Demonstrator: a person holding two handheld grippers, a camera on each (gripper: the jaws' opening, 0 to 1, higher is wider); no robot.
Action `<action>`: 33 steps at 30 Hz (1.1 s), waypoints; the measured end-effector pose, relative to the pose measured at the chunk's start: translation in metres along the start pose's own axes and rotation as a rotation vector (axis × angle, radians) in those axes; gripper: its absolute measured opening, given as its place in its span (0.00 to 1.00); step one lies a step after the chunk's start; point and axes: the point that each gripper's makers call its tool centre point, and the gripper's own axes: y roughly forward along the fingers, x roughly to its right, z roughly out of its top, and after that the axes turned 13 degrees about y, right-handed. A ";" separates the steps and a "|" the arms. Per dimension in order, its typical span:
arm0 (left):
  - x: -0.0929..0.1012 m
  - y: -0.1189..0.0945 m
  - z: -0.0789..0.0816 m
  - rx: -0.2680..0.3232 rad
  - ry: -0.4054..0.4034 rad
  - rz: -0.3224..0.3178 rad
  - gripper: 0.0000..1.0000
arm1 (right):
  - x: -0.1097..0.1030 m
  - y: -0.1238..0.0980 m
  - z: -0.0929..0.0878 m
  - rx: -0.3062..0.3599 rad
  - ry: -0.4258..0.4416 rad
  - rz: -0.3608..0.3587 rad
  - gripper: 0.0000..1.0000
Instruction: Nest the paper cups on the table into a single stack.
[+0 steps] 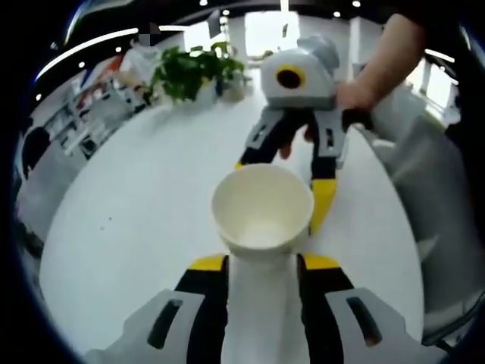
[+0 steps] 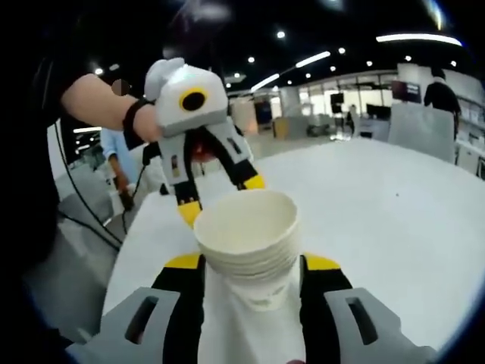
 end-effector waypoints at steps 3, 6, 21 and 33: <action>-0.004 -0.003 -0.003 0.005 -0.041 0.023 0.40 | 0.001 -0.001 -0.001 -0.002 0.008 -0.009 0.49; -0.003 -0.008 -0.006 -0.009 -0.036 0.039 0.44 | 0.000 -0.005 -0.002 0.006 0.023 -0.015 0.50; 0.017 -0.036 -0.010 0.007 -0.124 0.123 0.55 | -0.025 -0.036 -0.013 0.008 0.036 -0.058 0.60; 0.044 -0.070 0.001 0.089 -0.189 0.187 0.65 | -0.049 -0.077 -0.018 0.023 0.023 -0.106 0.72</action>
